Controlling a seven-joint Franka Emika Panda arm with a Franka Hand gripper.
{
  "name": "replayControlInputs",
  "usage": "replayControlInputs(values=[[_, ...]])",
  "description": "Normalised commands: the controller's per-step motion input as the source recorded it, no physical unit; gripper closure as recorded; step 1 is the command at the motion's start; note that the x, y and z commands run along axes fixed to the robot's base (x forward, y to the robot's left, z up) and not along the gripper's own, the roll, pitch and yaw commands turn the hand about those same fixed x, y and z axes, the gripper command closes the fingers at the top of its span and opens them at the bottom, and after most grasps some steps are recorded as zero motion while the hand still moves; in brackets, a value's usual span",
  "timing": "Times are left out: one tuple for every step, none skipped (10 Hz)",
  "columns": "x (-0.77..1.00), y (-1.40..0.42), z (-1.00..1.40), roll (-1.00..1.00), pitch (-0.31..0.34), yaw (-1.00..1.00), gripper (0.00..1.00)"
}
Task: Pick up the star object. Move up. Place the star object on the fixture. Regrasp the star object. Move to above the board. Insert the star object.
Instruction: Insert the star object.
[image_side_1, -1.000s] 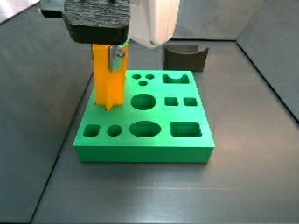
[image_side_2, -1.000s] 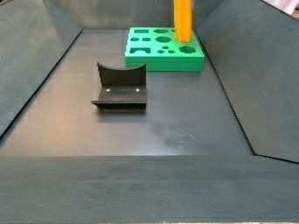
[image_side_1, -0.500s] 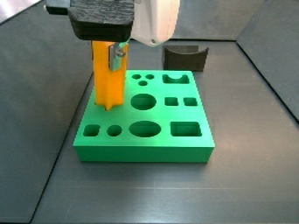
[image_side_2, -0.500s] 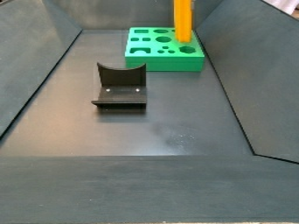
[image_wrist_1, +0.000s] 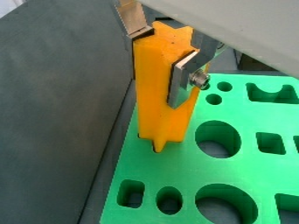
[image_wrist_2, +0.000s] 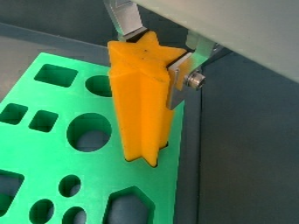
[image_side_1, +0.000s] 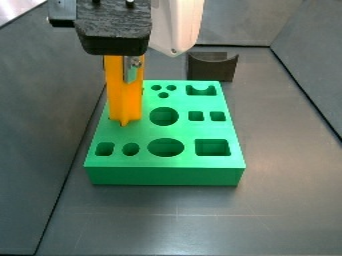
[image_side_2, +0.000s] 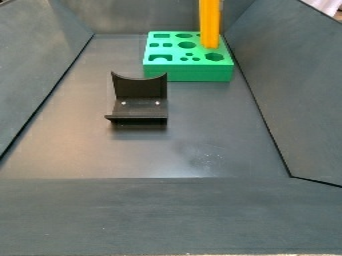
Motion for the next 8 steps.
replayControlInputs(values=[[0.03, 0.03, -0.55, -0.30, 0.000, 0.14, 1.00], [0.06, 0.08, -0.40, -0.37, 0.019, 0.18, 1.00], [0.08, 0.11, -0.41, -0.37, 0.019, 0.21, 1.00], [0.07, 0.13, -0.42, -0.37, 0.017, 0.20, 1.00], [0.07, 0.12, -0.41, -0.37, 0.000, 0.20, 1.00], [0.00, 0.00, -0.51, -0.26, -0.089, 0.19, 1.00], [0.00, 0.00, -0.21, -0.12, -0.001, 0.01, 1.00], [0.00, 0.00, 0.00, 0.00, 0.000, 0.01, 1.00]])
